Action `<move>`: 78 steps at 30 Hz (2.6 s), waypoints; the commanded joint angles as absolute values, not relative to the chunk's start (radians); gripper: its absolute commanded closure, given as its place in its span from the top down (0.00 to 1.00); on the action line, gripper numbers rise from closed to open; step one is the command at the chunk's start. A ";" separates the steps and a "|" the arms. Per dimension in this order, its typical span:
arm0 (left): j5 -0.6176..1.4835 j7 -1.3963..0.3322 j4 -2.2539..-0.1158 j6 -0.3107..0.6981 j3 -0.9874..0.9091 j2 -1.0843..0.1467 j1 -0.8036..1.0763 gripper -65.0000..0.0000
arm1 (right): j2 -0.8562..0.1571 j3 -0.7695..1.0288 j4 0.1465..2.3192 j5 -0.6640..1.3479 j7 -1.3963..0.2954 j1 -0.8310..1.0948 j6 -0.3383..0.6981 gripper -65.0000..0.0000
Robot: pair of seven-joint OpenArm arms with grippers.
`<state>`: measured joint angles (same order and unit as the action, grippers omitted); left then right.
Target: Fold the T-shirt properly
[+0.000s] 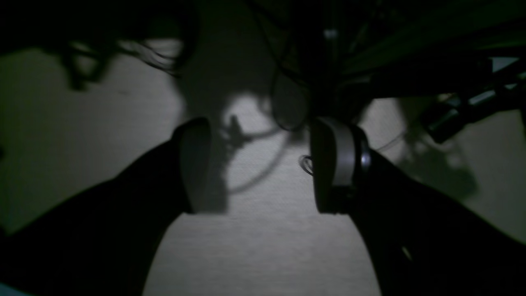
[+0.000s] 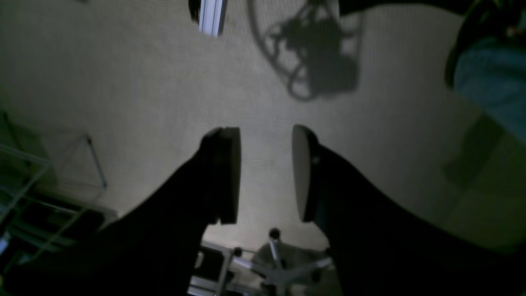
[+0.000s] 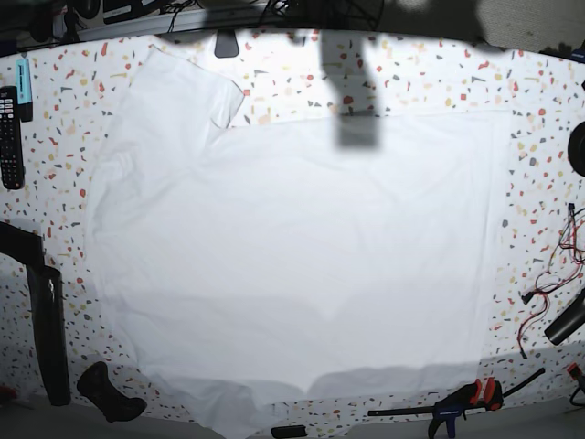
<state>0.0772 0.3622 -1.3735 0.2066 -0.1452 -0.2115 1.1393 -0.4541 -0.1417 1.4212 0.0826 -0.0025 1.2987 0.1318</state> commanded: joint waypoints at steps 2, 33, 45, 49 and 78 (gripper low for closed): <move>0.080 0.386 -1.480 0.205 -0.173 -0.215 1.228 0.57 | -0.457 -0.104 1.511 0.083 0.001 1.309 0.139 0.33; 0.080 0.382 -1.802 0.205 -0.284 -0.217 1.213 0.57 | -0.472 0.211 1.945 0.017 0.000 1.192 0.135 0.33; -0.102 0.345 -2.053 0.205 -0.284 -0.217 1.212 0.57 | -0.590 0.211 2.138 -0.180 -0.003 1.191 0.135 0.33; -0.184 0.191 -2.132 0.208 -0.284 -0.221 1.189 0.57 | -0.636 0.211 2.178 -0.269 -0.003 1.186 0.133 0.33; -0.341 -0.197 -2.204 0.422 -0.104 -0.634 0.878 0.58 | -0.662 0.130 2.185 -0.495 -0.113 1.011 0.337 0.66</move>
